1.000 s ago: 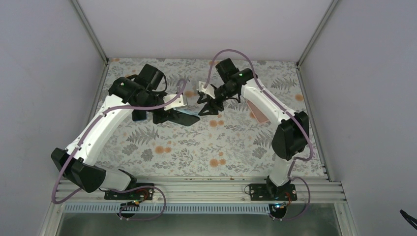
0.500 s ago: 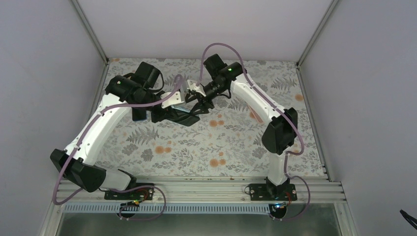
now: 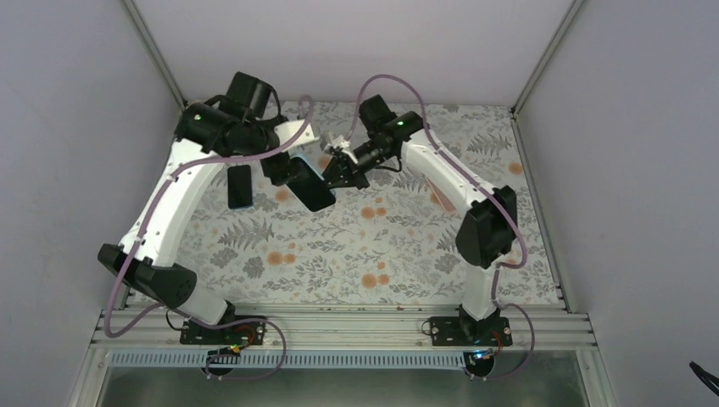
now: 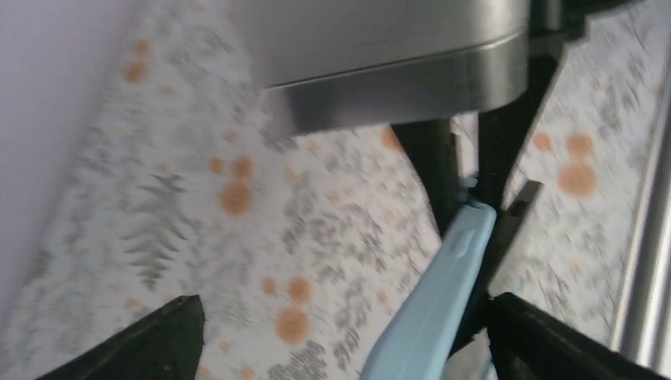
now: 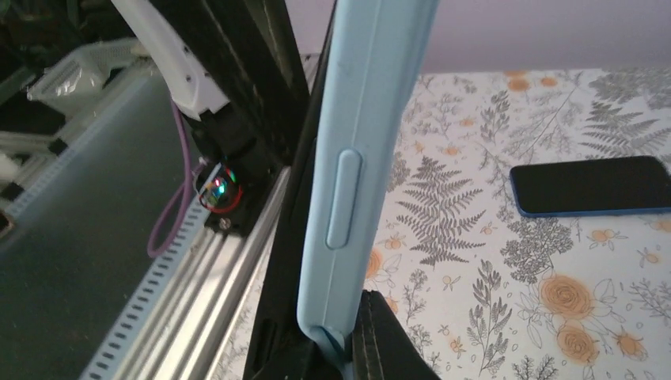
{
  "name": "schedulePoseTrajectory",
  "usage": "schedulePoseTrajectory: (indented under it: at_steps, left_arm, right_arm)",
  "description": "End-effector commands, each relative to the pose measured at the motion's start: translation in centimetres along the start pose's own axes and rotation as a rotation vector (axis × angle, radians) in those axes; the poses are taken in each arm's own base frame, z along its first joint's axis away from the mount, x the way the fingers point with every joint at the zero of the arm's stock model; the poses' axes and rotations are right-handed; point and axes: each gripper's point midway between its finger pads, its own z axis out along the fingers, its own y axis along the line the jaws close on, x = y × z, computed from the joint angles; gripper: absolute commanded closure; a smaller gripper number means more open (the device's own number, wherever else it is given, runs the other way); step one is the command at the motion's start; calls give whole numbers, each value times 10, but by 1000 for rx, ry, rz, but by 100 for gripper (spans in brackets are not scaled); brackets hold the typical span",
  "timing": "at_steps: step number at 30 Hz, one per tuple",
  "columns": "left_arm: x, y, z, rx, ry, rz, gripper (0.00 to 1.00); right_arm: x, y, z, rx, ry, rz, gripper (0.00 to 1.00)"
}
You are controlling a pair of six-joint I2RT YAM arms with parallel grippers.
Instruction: Take the phone out of the phone case
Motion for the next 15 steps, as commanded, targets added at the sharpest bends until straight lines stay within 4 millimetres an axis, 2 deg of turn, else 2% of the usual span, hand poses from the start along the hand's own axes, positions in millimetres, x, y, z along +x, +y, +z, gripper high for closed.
schedulePoseTrajectory:
  at_steps: [1, 4, 7, 8, 10, 11, 13, 15]
  left_arm:
    - [-59, 67, -100, -489, -217, 137, 4]
    - [-62, 64, -168, -695, -246, 178, 0]
    - [-67, 76, -234, -991, -298, 193, 0]
    - [-68, 80, -251, -1087, -326, 190, 0]
    - [-72, 82, -281, -1247, -413, 192, 0]
    - [-77, 83, -287, -1286, -457, 192, 0]
    - [-86, 98, -285, -1301, -504, 124, 0]
    - [-93, 113, -266, -1257, -514, 69, 0]
  right_arm:
    - [-50, 37, -51, -7, -178, 13, 97]
    - [-44, 1, -102, 142, -221, 102, 97]
    - [-44, -53, -172, 336, -339, 283, 97]
    - [-48, -66, -194, 368, -400, 335, 97]
    - [-65, -91, -227, 482, -488, 390, 97]
    - [-75, -104, -238, 567, -500, 395, 97]
    - [-95, -126, -259, 722, -510, 362, 97]
    - [-110, -138, -274, 855, -515, 304, 97]
